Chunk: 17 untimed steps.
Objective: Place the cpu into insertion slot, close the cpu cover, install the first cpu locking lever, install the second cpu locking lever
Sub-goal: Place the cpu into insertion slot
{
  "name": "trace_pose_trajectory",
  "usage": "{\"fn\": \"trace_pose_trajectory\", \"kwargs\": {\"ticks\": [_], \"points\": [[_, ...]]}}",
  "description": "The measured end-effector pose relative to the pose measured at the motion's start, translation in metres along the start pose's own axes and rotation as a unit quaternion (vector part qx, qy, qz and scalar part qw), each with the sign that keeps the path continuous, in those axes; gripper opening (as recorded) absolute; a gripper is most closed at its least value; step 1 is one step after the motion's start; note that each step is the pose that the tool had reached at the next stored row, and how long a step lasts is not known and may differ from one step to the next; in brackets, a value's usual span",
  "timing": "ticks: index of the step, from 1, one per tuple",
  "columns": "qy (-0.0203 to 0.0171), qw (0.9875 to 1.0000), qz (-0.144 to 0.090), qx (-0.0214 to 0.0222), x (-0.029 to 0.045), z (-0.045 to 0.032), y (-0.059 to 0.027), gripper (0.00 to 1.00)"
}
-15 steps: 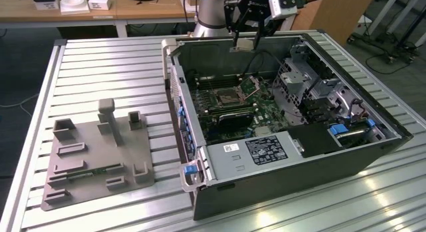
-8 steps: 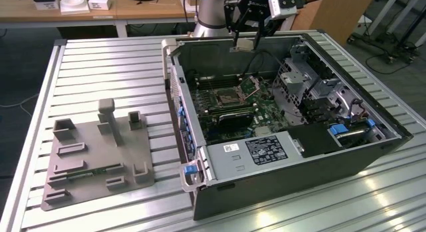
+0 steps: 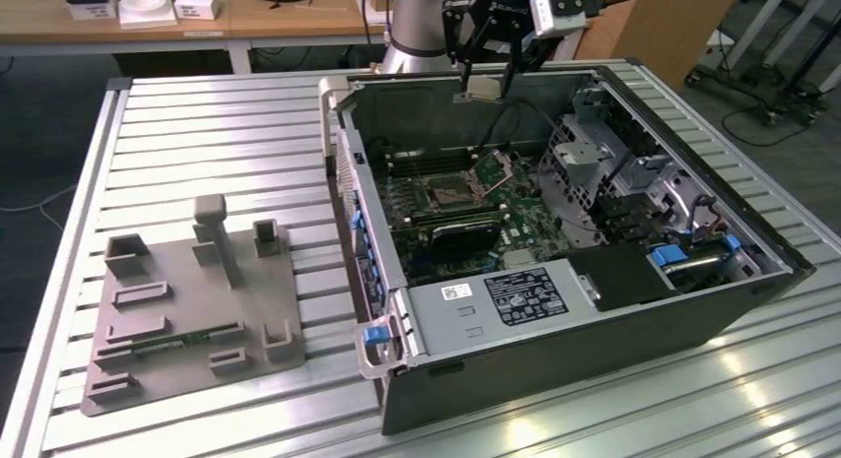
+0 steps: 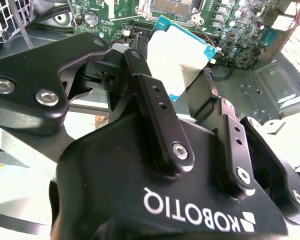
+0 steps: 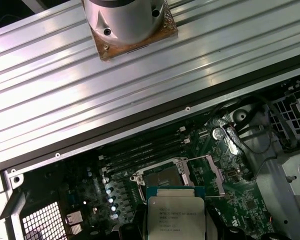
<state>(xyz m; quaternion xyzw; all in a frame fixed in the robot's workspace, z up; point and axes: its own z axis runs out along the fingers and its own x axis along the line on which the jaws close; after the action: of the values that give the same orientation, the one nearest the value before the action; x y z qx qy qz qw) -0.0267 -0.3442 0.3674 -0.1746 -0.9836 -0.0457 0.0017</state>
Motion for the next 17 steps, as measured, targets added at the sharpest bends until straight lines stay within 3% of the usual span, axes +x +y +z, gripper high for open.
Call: {"fn": "trace_pose_trajectory", "kwargs": {"ticks": [5,8,17], "points": [[-0.0004,1.0,0.004,-0.0001,0.0,0.0,0.0,0.54],[-0.0019,0.9998,0.021,-0.0004,0.0,0.0001,0.0,0.54],[-0.0062,0.9975,0.07,-0.0013,0.0016,0.0005,-0.0006,0.54]]}}
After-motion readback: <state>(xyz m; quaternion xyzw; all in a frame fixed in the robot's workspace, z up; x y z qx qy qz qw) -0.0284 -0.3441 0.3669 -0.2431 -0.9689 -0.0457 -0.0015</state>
